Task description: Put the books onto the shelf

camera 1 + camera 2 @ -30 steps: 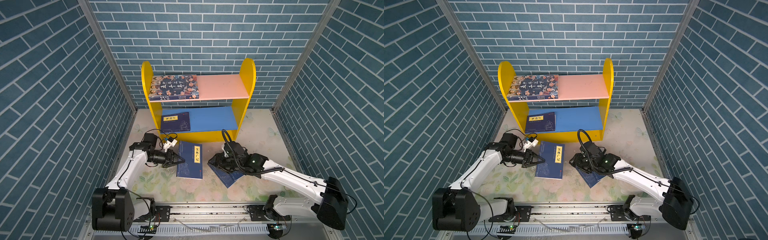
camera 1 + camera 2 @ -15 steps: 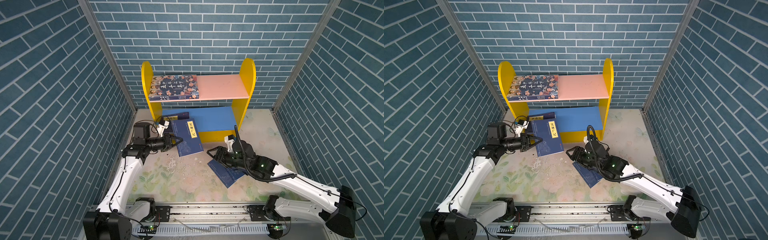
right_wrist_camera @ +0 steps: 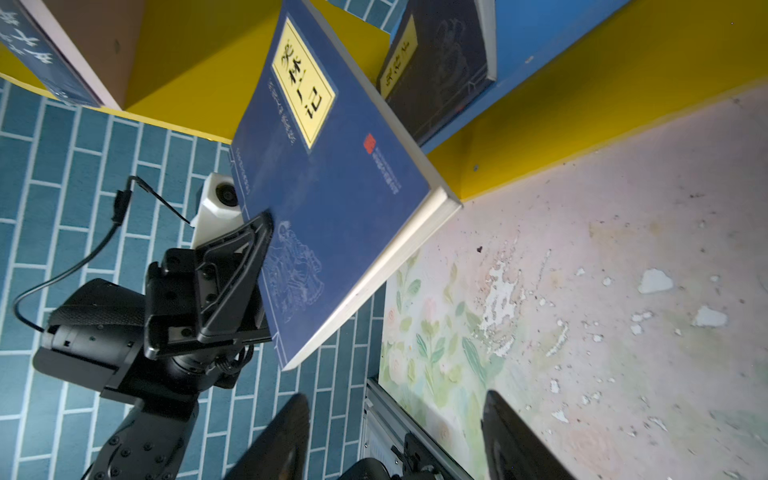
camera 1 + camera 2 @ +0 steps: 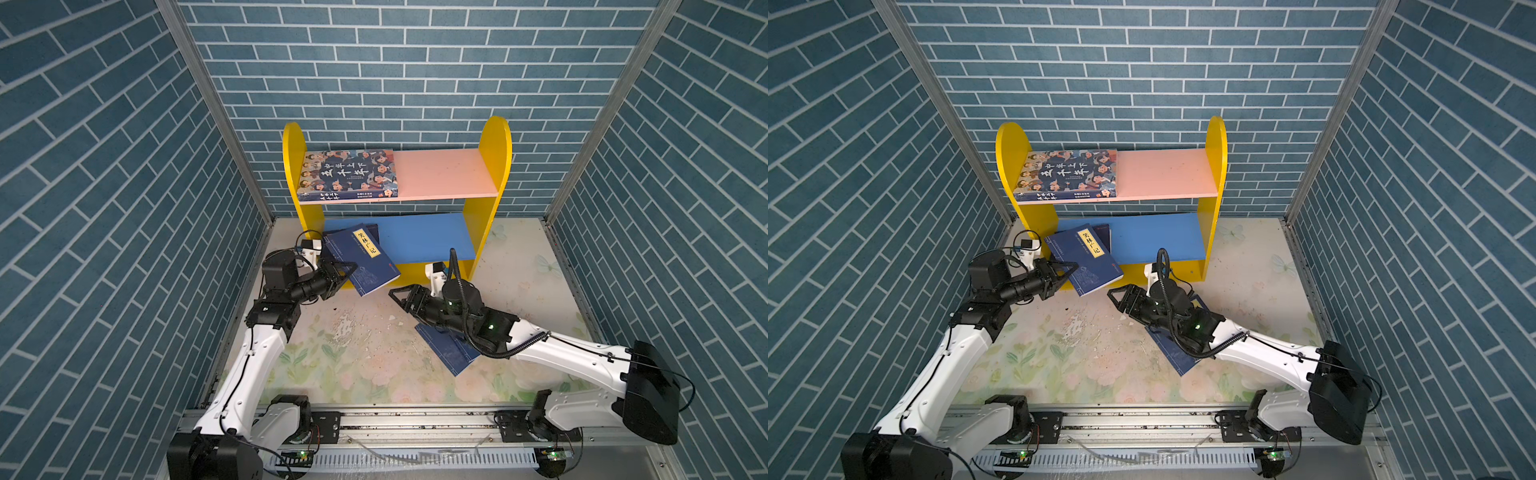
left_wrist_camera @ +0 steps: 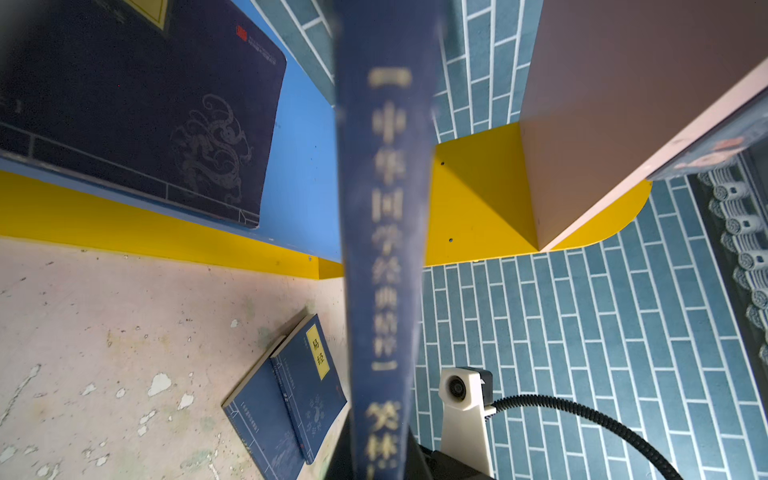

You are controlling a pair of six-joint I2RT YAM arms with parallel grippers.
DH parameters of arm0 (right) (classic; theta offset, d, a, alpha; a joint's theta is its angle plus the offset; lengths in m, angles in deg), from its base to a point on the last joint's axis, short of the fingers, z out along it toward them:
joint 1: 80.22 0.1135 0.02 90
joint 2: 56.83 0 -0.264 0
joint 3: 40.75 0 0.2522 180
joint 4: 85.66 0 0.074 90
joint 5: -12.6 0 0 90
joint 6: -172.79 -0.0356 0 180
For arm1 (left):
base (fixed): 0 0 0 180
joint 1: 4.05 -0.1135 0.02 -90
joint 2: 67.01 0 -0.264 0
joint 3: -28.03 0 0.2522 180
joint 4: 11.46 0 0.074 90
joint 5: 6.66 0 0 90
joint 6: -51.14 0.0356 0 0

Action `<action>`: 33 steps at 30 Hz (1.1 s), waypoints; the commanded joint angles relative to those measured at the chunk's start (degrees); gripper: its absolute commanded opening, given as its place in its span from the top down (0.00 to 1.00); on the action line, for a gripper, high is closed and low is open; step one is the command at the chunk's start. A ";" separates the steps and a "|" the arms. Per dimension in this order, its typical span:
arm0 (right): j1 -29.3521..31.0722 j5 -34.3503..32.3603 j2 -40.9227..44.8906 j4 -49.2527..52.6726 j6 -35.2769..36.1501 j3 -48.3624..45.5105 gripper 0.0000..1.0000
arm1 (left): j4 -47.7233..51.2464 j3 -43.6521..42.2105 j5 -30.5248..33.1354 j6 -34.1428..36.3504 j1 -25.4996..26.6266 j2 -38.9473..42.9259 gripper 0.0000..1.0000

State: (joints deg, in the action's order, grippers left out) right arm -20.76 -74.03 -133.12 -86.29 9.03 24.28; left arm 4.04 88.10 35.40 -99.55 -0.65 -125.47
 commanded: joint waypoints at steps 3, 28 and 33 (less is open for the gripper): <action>0.22 -0.49 -4.48 -7.32 -1.31 4.57 0.32 | -6.25 -1.04 2.04 -4.07 -0.04 1.28 0.91; -3.23 4.00 -19.14 -21.91 -4.71 11.39 0.74 | -13.95 -3.90 1.82 -12.31 -0.01 -1.09 0.87; -4.65 6.40 -20.73 -22.60 -4.80 12.41 0.89 | -13.87 -3.92 1.72 -12.35 -0.14 -1.21 0.84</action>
State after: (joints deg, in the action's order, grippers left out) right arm -24.58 -69.53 -152.38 -106.92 3.98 34.92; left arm -6.63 84.16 39.37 -111.81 -0.82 -127.35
